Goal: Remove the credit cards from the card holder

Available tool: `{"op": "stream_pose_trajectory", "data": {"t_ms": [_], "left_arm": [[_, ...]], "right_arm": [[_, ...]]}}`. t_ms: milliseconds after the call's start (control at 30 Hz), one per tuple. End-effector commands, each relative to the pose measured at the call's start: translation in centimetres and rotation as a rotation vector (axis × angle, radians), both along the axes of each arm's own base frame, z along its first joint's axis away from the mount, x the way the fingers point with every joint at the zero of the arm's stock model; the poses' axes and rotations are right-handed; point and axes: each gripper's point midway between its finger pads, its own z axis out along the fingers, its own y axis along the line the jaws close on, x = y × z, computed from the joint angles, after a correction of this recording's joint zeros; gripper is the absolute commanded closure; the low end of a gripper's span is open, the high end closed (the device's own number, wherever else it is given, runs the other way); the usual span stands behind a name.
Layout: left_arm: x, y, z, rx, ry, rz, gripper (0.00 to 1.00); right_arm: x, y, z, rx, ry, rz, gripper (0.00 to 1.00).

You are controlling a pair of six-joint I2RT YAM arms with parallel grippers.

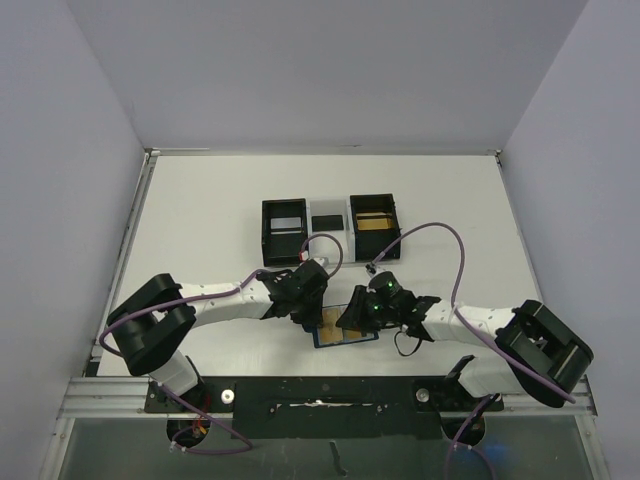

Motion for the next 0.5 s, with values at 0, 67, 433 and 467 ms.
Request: {"op": "stream_pose_trajectory", "data": {"t_ms": [0, 67, 433, 467], "left_arm": [[-0.4, 1.7, -1.4, 0.08, 0.005, 0.002, 0.97], [-0.4, 1.7, -1.3, 0.08, 0.004, -0.001, 0.97], [-0.2, 1.9, -1.3, 0.111, -0.019, -0.032, 0.97], [-0.2, 1.9, -1.3, 0.112, -0.02, -0.033, 0.97]], "right_arm": [[0.3, 1.1, 1.2, 0.089, -0.025, 0.019, 0.78], [0.5, 1.2, 1.5, 0.101, -0.033, 0.014, 0.81], [0.3, 0.9, 3.1, 0.235, -0.036, 0.112, 1.0], [0.2, 0.8, 3.0, 0.23, -0.033, 0.114, 1.0]]}}
